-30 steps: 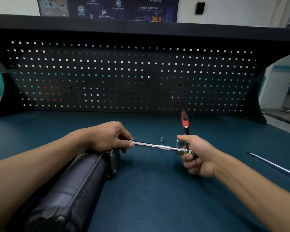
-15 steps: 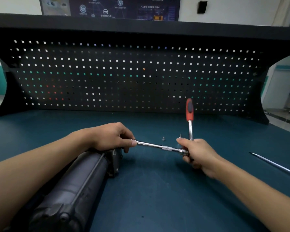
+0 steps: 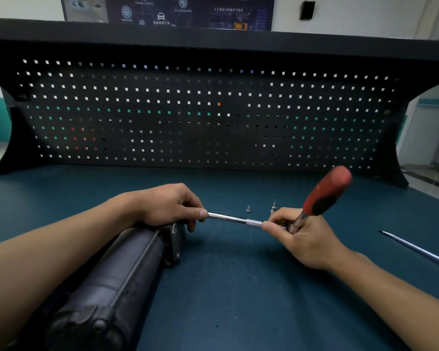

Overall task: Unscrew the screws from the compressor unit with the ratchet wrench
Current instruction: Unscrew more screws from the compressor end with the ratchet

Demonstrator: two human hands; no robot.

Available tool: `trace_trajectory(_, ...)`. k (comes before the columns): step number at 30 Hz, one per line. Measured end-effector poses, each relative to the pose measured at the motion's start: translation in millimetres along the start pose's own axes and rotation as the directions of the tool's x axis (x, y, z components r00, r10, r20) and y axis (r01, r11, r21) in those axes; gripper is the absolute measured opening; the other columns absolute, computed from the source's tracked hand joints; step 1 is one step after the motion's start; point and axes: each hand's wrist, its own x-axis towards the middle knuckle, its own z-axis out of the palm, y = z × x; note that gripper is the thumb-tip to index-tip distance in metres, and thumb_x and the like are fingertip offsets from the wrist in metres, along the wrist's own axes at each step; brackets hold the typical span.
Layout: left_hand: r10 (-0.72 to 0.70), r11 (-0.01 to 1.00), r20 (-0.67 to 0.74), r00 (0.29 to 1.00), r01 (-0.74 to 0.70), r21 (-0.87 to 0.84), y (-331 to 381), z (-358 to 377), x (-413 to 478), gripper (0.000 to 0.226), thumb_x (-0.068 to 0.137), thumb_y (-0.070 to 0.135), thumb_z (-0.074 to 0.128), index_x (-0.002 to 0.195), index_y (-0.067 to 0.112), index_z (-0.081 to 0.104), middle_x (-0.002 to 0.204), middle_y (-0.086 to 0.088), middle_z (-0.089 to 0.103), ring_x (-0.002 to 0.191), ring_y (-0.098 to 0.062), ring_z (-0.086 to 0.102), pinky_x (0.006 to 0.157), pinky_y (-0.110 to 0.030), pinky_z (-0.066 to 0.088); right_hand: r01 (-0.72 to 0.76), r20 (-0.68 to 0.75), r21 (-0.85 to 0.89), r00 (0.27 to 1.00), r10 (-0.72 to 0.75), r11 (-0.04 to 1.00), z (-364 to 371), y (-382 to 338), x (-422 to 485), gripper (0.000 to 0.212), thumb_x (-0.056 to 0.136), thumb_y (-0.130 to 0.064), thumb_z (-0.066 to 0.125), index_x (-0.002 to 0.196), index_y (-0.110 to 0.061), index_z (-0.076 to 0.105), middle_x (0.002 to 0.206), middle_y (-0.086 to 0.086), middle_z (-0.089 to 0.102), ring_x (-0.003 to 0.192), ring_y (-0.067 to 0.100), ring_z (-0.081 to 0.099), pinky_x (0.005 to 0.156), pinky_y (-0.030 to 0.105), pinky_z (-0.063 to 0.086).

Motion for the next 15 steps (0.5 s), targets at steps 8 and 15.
trace_trajectory(8, 0.001, 1.0, 0.005, 1.0, -0.001, -0.009, 1, -3, -1, 0.026, 0.097, 0.049, 0.056, 0.089, 0.03, 0.072, 0.083, 0.016, 0.075, 0.064, 0.0, 0.053, 0.062, -0.012, 0.04, -0.326, 0.071, 0.342, 0.944, 0.321, 0.882, -1, -31, 8, 0.068, 0.082, -0.072, 0.053, 0.069, -0.006, 0.067, 0.048, 0.002, 0.05, 0.046, 0.013, 0.043, 0.047, 0.022, 0.036)
trace_trajectory(15, 0.001, 1.0, -0.005, 1.0, -0.001, -0.003, -1, -3, -1, 0.025, 0.096, 0.05, 0.057, 0.091, 0.031, 0.073, 0.082, 0.018, 0.075, 0.066, 0.0, 0.054, 0.063, -0.012, 0.041, -0.728, 0.367, 0.538, 0.657, 0.659, 0.426, 0, -39, 12, 0.055, 0.093, -0.065, 0.049, 0.085, -0.012, 0.061, 0.045, 0.003, 0.042, 0.034, 0.013, 0.023, 0.04, 0.02, 0.016)
